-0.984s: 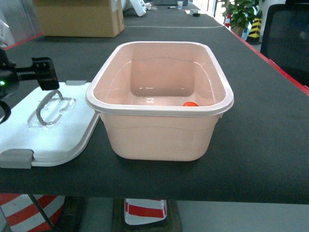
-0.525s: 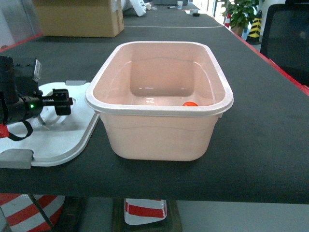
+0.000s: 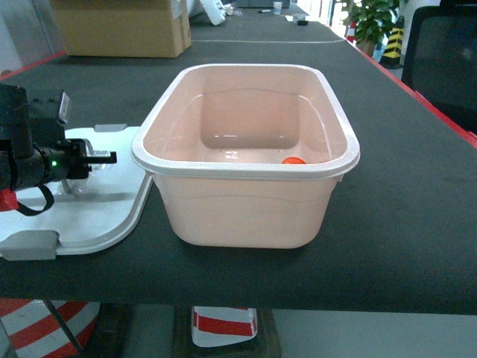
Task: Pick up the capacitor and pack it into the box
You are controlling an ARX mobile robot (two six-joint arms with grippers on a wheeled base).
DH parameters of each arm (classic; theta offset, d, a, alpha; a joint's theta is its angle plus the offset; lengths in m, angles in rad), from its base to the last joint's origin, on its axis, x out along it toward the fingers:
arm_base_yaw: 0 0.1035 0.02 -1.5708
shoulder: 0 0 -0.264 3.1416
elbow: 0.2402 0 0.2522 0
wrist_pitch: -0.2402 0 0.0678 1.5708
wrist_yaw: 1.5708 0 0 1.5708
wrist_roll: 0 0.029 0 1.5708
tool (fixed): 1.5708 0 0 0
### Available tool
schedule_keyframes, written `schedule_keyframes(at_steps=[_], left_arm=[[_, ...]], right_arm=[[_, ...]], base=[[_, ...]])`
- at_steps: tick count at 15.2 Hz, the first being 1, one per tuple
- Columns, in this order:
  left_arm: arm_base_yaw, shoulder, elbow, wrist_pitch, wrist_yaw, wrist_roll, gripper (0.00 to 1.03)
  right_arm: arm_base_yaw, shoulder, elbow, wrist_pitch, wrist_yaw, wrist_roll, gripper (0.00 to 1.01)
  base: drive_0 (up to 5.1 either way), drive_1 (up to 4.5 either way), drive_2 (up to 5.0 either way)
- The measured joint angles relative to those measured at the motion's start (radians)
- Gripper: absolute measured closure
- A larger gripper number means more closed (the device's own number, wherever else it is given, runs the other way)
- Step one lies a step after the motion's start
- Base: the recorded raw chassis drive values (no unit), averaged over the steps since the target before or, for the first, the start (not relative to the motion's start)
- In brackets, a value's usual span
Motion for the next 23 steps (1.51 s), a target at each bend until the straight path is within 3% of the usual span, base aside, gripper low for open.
schedule_keyframes(at_steps=[5,9,11,12,17,19,23], left_arm=[[0.006,-0.140,-0.005,0.000,-0.017,-0.032,1.01],[-0.031,-0.368,0.077,-0.142,-0.047,-0.026,1.01],[-0.117,-0.440,0.135,-0.296,-0.098,-0.027,1.01],[-0.169,-0.460,0.154,-0.358,-0.116,-0.048,1.01],[-0.426,-0.439,0.211,-0.505,-0.209,-0.190,1.01],[-0.496,-0.392,0.256,-0.549,-0.243,-0.246,1.01],[-0.543,-0.291,0.335,-0.627,-0.280,-0.335,1.01]], right_arm=[[0.000,0.000,0.000,0.000,0.000,0.000,0.03],[0.000,0.000,0.000,0.000,0.000,0.000,0.03],[0.000,0.000,0.000,0.000,0.000,0.000,0.03],[0.000,0.000,0.000,0.000,0.000,0.000,0.03],[0.000,0.000,0.000,0.000,0.000,0.000,0.03],[0.000,0.000,0.000,0.000,0.000,0.000,0.03],[0.000,0.000,0.000,0.000,0.000,0.000,0.03]], base=[[0.0,0.00,0.0],[0.0,0.00,0.0],[0.0,0.00,0.0],[0.0,0.00,0.0],[0.0,0.00,0.0],[0.0,0.00,0.0],[0.0,0.00,0.0]])
